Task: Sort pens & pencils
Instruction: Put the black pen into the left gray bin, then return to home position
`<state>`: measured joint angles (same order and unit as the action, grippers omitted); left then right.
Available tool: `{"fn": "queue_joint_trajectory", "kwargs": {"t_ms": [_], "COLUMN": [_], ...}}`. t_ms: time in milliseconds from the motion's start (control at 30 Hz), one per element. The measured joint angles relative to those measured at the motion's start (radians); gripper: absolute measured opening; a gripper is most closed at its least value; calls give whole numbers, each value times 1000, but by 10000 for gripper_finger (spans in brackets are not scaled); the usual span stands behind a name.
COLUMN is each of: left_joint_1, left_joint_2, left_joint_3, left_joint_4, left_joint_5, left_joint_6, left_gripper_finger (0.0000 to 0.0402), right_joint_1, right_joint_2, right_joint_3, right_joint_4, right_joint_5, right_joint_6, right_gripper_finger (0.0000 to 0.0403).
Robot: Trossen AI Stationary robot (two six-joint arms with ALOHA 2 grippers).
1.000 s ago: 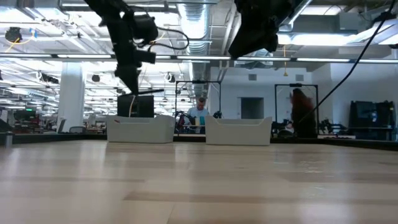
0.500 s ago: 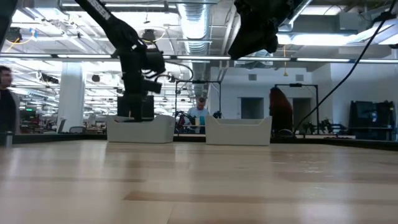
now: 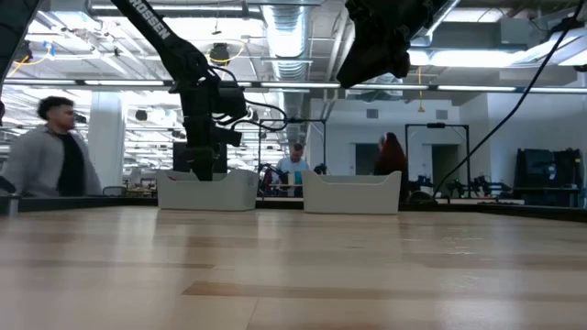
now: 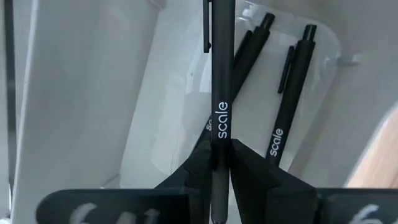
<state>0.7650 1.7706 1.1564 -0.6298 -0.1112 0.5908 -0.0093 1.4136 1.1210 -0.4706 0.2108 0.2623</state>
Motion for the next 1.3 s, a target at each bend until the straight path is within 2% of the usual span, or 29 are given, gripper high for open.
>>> {"fn": "queue_joint_trajectory", "kwargs": {"t_ms": [200,567,967,1300], "left_joint_1": [0,0,0,0], "left_joint_2": [0,-1,-2,-3], "left_joint_3": [0,0,0,0], "left_joint_4": [21,20,20,23], "left_joint_5": [0,0,-6,-10], "left_joint_6": [-49,-31,-36,-66], "left_gripper_finger": [36,38,76,79], "right_joint_1": [3,3,3,3], "right_joint_2": [0,0,0,0], "right_joint_3": [0,0,0,0], "right_joint_4": [0,0,0,0], "right_joint_5": [0,0,0,0], "right_joint_6": [1,0,0,0], "right_gripper_finger": [134,134,134,133]}}
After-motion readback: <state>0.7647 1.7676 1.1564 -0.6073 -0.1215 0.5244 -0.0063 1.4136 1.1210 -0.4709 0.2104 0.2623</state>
